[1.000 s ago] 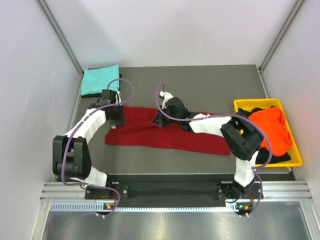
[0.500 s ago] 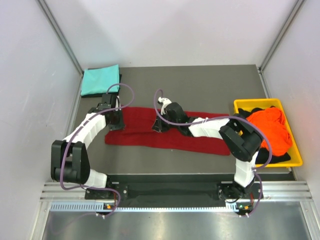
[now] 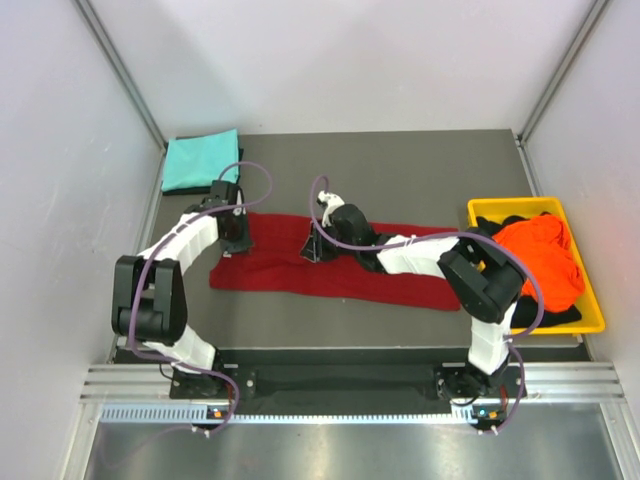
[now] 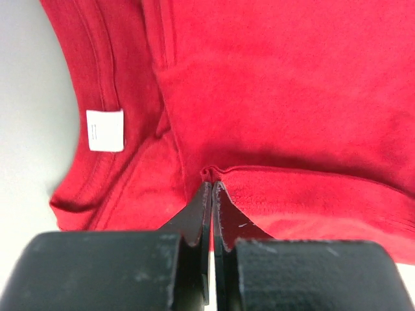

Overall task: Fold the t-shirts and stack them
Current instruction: Fold the tshirt

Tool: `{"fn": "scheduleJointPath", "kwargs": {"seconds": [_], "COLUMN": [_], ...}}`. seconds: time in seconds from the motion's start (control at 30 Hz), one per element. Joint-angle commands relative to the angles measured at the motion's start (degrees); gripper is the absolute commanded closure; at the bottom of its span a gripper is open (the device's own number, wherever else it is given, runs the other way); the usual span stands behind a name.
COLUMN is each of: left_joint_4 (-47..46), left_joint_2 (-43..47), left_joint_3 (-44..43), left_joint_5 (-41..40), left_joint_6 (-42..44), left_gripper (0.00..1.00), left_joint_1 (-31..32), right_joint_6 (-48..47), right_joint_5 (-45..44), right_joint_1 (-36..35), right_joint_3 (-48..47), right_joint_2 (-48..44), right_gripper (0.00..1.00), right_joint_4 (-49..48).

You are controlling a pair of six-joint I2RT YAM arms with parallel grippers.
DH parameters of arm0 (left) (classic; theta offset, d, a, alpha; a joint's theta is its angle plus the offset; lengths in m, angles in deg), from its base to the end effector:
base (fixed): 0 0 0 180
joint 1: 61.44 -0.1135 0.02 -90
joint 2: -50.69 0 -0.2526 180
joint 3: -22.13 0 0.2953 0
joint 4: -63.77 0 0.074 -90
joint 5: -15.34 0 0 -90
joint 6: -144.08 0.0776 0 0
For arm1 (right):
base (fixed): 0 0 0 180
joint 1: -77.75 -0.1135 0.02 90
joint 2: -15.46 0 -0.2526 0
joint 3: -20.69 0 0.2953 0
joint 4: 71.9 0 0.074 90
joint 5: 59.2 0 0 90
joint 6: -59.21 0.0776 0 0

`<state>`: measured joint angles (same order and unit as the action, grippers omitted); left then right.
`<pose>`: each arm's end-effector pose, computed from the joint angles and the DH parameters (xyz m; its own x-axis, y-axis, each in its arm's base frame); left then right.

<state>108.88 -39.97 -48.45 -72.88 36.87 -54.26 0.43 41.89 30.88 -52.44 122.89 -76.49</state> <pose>0.3607 -0.0479 0.1271 -0.9011 -0.1846 -0.3925 -0.1348 0.9793 -0.1511 0.3104 0.3532 0.1137 -0.7202 -0.0248 -0.6934 -0.5345 0.6569 0.5317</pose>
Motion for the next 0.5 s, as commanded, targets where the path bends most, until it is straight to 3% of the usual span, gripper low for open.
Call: {"fn": "scheduleJointPath", "kwargs": {"seconds": [0.0, 0.1, 0.23, 0.4, 0.43, 0.47], "left_joint_4": [-2.97, -2.98, -2.63, -2.10, -2.01, -1.84], "left_joint_2": [-0.32, -0.75, -2.16, -2.78, -2.95, -3.04], "left_joint_3": [-3.90, -5.04, -6.10, -6.63, -6.72, -6.89], "left_joint_5": [-0.29, -0.11, -0.02, 0.24, 0.24, 0.15], "left_joint_6": [1.48, 2.09, 2.62, 2.97, 3.06, 3.06], "left_gripper": [1.00, 1.00, 1.00, 1.00, 1.00, 1.00], "left_joint_1": [0.20, 0.55, 0.73, 1.26, 1.34, 1.35], "right_joint_6": [1.47, 1.73, 1.74, 1.21, 0.86, 0.94], "right_joint_5": [-0.11, -0.11, -0.72, -1.07, -0.99, -2.29], "right_joint_1": [-0.77, -0.77, -0.76, -0.85, -0.85, -0.77], "right_joint_3": [-1.96, -1.79, -1.79, -1.70, -1.79, -1.70], "right_joint_2": [0.05, -0.21, 0.23, 1.19, 1.28, 1.11], "right_gripper": [0.73, 0.74, 0.90, 0.90, 1.00, 1.00], "right_joint_4": [-3.90, -3.90, -3.90, -3.72, -3.64, -3.29]}}
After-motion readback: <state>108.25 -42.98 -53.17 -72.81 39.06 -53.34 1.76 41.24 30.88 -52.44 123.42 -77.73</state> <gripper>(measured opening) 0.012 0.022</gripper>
